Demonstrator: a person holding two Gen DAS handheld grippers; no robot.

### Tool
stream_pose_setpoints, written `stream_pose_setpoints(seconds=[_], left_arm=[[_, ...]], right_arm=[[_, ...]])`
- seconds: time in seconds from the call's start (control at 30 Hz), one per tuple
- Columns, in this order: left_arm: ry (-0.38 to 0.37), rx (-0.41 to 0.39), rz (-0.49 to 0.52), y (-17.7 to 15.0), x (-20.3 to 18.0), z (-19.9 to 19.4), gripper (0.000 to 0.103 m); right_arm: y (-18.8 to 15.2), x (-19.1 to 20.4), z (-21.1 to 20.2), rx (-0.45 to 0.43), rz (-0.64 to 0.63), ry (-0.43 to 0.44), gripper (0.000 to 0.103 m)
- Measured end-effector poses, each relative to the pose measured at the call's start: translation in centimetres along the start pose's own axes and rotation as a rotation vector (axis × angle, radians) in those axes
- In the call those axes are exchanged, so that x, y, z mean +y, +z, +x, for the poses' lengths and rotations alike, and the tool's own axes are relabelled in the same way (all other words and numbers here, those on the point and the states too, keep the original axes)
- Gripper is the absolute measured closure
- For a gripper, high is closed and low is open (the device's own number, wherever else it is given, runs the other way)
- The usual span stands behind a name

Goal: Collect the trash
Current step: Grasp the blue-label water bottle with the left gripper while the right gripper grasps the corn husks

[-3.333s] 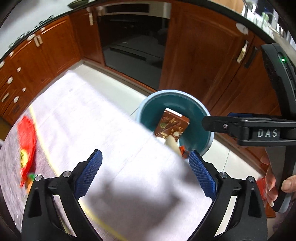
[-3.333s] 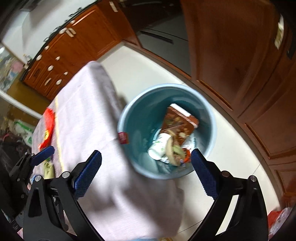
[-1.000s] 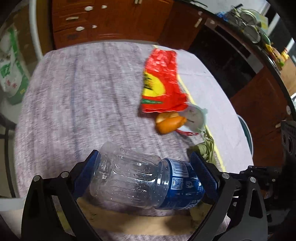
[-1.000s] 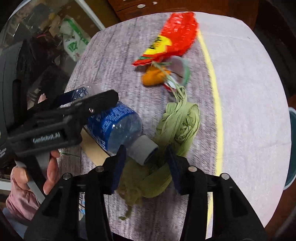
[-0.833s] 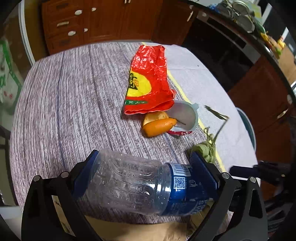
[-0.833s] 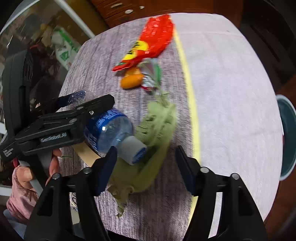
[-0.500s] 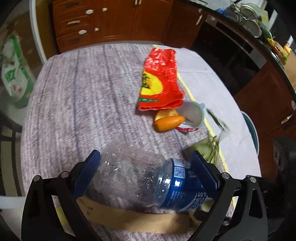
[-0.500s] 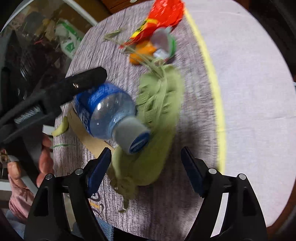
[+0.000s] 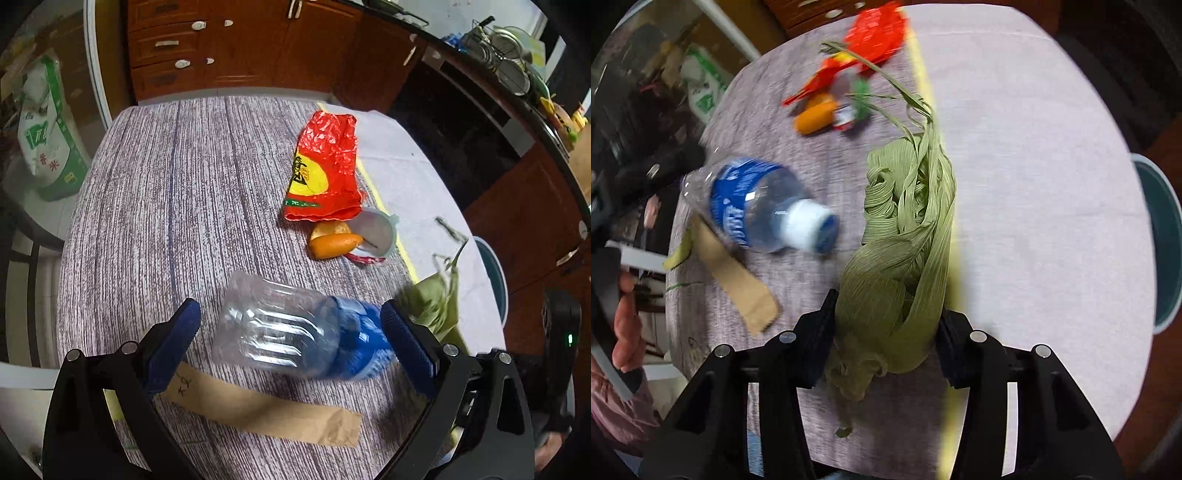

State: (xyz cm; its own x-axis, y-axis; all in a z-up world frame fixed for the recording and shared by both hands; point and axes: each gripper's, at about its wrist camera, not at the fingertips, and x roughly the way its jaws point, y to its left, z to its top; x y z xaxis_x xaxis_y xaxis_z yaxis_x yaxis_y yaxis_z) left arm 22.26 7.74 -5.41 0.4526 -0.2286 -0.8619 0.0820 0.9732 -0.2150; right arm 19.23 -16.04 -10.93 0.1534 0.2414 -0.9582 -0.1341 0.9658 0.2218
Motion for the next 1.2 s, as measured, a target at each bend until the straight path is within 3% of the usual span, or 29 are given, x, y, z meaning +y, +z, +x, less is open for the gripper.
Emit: stream_pose_setpoints(seconds=[0.27, 0.57, 0.8, 1.07, 1.2], left_arm=[[0.022, 0.019, -0.033, -1.5, -0.3, -1.4, 0.005], [-0.005, 0.078, -0.101, -2.9, 0.3, -0.6, 0.005], [-0.048, 0.115, -0.149, -2.1, 0.7, 1.3, 0.005], [-0.089, 0.133, -0.175, -0.2, -0.1, 3.4, 0.005], [-0.041, 0.140, -0.146, -0.2, -1.2, 4.5, 0.005]], right_arm=[[1.0, -3.9, -2.8, -0.089, 0.070, -0.003, 0.058], [4.4, -2.7, -3.9, -0.158, 0.030, 0.048, 0.058], [6.6, -0.2, -0.7, -0.095, -0.030, 0.093, 0.058], [3.9, 2.7, 1.3, 0.012, -0.126, 0.171, 0.058], [2.6, 3.5, 1.7, 0.033, -0.143, 0.179, 0.058]])
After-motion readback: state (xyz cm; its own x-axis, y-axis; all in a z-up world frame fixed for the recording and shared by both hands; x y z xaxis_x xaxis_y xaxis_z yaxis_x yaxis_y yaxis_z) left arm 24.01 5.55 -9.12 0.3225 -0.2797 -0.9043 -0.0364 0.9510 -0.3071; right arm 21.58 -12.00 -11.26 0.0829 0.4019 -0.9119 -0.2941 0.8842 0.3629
